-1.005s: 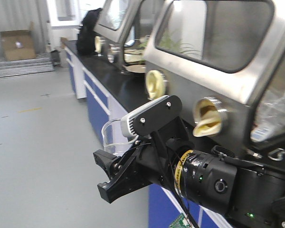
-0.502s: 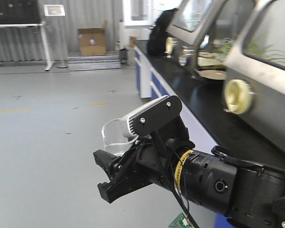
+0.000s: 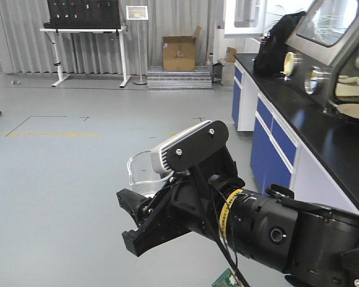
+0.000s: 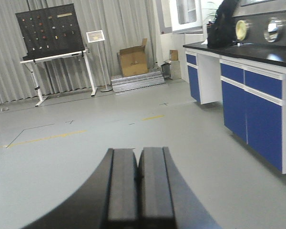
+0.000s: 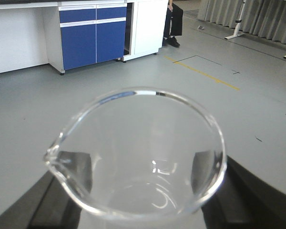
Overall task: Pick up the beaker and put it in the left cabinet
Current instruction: 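Hold the beaker in the right gripper while the base drives to the cabinet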
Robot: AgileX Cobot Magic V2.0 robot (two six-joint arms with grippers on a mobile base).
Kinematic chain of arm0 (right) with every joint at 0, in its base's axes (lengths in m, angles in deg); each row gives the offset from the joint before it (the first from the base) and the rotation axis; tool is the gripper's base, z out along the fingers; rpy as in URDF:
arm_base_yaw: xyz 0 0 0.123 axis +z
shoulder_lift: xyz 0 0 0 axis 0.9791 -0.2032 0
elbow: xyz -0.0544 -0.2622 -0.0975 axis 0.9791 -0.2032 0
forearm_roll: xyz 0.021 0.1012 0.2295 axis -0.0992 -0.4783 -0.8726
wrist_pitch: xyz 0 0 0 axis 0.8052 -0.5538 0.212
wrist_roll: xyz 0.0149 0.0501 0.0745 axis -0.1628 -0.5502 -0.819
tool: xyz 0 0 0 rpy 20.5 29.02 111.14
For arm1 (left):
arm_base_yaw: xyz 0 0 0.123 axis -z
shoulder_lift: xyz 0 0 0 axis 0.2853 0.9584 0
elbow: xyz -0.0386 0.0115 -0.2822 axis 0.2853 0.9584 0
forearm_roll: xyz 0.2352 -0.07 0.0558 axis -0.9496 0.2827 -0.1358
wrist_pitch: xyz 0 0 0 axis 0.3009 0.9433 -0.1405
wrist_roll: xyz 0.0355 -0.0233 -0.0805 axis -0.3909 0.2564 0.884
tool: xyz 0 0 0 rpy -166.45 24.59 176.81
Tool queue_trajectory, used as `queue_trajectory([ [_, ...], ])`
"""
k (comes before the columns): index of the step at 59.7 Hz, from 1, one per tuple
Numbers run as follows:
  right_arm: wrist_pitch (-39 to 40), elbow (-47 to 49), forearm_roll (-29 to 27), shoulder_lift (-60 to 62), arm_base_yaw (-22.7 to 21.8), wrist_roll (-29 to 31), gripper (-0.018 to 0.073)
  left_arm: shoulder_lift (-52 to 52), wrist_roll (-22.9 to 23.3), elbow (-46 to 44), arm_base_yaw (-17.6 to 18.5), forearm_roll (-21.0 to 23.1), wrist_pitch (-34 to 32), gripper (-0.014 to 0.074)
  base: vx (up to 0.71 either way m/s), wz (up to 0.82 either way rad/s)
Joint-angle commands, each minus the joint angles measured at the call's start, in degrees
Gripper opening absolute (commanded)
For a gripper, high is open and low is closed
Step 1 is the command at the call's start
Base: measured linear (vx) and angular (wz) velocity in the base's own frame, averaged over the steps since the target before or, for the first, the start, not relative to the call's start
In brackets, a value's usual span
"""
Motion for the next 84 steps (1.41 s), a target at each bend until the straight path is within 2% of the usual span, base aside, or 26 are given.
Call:
queue_trajectory([
  [1,2.6,2.2,-0.1,2.2,-0.2,-0.1,-0.0001,-1.1,0.2,0.9,0.0,0.2,-4.3,0.0001,0.36,0.17],
  [84,2.8,2.2,-0.1,2.2,-0.2,-0.1,-0.0001,-1.1,0.2,0.9,0.0,0.2,-4.3,0.0001,0.51,0.03],
])
